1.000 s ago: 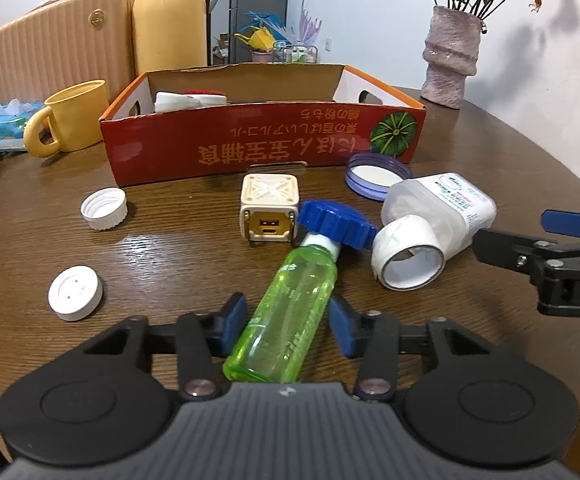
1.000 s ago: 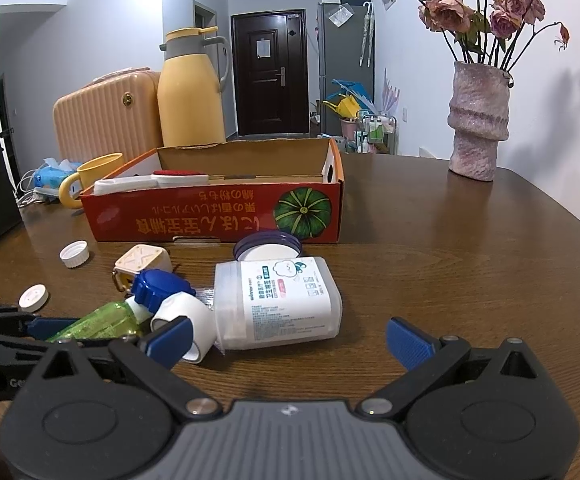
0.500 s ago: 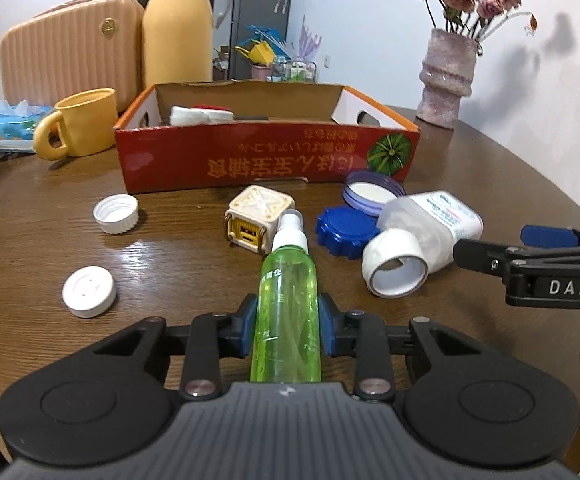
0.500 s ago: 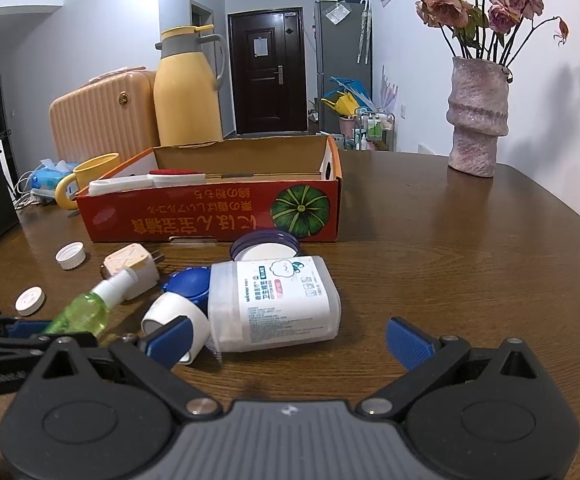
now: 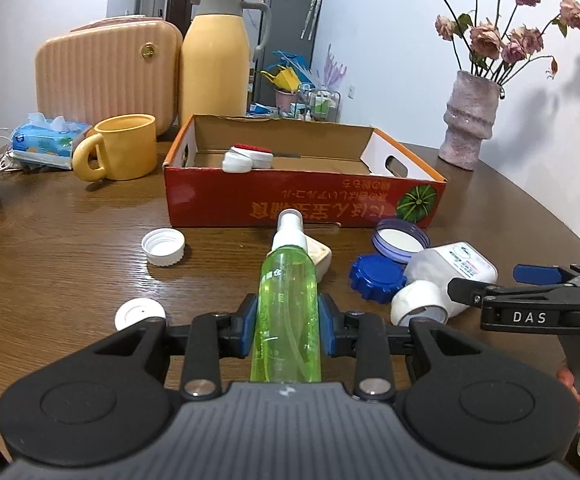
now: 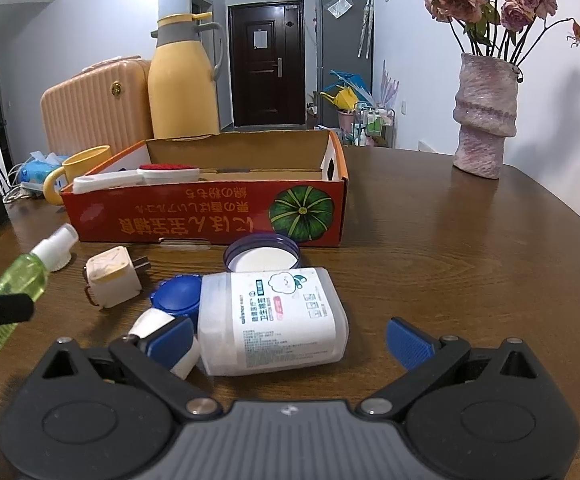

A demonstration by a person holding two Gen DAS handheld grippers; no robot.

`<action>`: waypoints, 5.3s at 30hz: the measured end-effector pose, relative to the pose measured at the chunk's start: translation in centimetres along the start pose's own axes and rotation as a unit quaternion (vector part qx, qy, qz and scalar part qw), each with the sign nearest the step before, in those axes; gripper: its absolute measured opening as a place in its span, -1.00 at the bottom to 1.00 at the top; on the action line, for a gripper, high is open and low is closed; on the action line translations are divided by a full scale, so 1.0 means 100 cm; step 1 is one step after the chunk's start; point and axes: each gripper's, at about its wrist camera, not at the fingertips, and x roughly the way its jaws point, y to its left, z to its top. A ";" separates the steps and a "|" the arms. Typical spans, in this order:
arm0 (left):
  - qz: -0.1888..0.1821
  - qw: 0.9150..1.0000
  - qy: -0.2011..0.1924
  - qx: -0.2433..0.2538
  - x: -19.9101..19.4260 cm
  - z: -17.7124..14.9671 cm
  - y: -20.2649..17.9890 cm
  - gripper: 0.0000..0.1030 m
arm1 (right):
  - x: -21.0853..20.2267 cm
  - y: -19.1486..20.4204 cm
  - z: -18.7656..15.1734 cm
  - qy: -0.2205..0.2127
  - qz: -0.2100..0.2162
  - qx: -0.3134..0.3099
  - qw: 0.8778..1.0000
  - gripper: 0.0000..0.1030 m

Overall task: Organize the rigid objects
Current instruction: 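Grasp the green spray bottle with the left tool while the right tool grasps the white wipes tub, then carry the green spray bottle and wipes tub into the box and release both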

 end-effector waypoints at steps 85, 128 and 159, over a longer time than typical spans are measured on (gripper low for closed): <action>-0.013 0.999 -0.053 0.003 -0.013 0.040 -0.008 -0.39 | -0.005 0.015 0.033 -0.024 0.017 -0.009 1.000 0.58; 0.000 0.997 -0.074 -0.034 0.094 0.147 -0.018 -0.39 | 0.064 0.003 0.128 -0.085 0.018 0.000 0.996 0.58; 0.042 0.998 -0.028 -0.046 0.185 0.164 0.004 -0.39 | 0.142 0.001 0.140 -0.049 0.012 -0.001 0.999 0.58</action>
